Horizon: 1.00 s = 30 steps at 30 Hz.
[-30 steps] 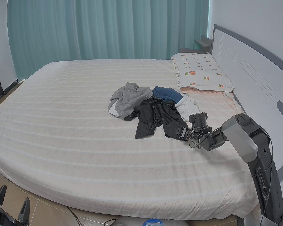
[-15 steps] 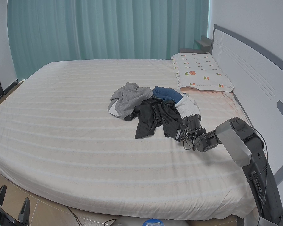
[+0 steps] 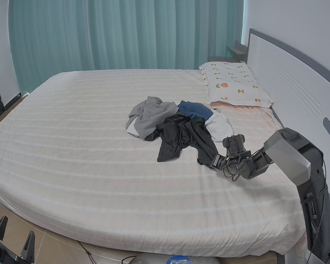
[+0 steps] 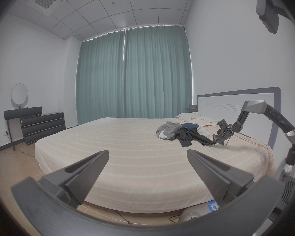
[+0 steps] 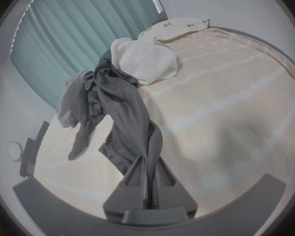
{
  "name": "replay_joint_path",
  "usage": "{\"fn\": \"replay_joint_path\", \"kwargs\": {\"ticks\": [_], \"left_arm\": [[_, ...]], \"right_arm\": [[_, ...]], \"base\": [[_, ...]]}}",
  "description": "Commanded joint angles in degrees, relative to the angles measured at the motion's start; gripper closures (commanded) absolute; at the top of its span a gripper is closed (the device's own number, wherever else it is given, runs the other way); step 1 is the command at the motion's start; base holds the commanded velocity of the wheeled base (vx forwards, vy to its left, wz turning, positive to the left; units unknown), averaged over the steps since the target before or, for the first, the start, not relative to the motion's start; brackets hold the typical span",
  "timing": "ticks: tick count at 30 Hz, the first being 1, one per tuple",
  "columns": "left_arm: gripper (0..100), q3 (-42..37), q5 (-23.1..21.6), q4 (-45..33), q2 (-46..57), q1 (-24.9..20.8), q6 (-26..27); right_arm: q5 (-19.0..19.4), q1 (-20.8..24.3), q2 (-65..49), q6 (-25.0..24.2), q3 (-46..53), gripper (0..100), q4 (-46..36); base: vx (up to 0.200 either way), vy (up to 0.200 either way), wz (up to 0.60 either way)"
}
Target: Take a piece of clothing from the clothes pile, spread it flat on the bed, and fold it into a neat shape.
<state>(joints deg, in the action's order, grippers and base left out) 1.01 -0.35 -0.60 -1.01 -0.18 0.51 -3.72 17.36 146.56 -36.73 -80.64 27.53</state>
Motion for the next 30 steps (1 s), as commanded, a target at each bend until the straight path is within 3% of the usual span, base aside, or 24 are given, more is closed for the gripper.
{"fn": "replay_joint_path", "kwargs": {"ticks": [1,9,20,22,24,26,28,30], "left_arm": [[0,-0.84,0.0,-0.02,0.84,0.01,0.02],[0,-0.84,-0.09,-0.02,0.84,0.01,0.19],[0,-0.84,-1.23,1.04,0.92,0.01,3.62],[0,10.41,-0.79,6.84,-4.09,-0.08,-0.51],[0,21.75,-1.84,9.47,-16.48,-0.08,-7.72],[0,24.04,-4.04,9.56,-20.61,0.45,-3.76],[0,23.16,-6.77,8.24,-25.18,-0.17,3.62],[0,21.22,-7.64,6.31,-32.47,-0.17,6.7]], "right_arm": [[12.07,-0.22,-24.21,-4.23,36.7,100,22.48],[12.6,3.38,-35.81,-4.31,54.27,100,36.11],[13.03,7.43,-54.01,-6.6,58.67,100,36.99],[13.12,7.87,-56.2,-6.51,58.05,100,37.07],[13.83,9.1,-57.35,-6.51,57.0,100,37.07],[14.62,9.62,-57.61,-6.51,55.15,100,37.16],[14.7,9.62,-57.7,-6.51,53.13,100,37.16],[14.7,9.62,-57.35,-6.51,50.14,100,36.63]], "base": [[0.0,0.0,0.0],[0.0,0.0,0.0],[0.0,0.0,0.0],[0.0,0.0,0.0],[0.0,0.0,0.0],[0.0,0.0,0.0],[0.0,0.0,0.0],[0.0,0.0,0.0]]}}
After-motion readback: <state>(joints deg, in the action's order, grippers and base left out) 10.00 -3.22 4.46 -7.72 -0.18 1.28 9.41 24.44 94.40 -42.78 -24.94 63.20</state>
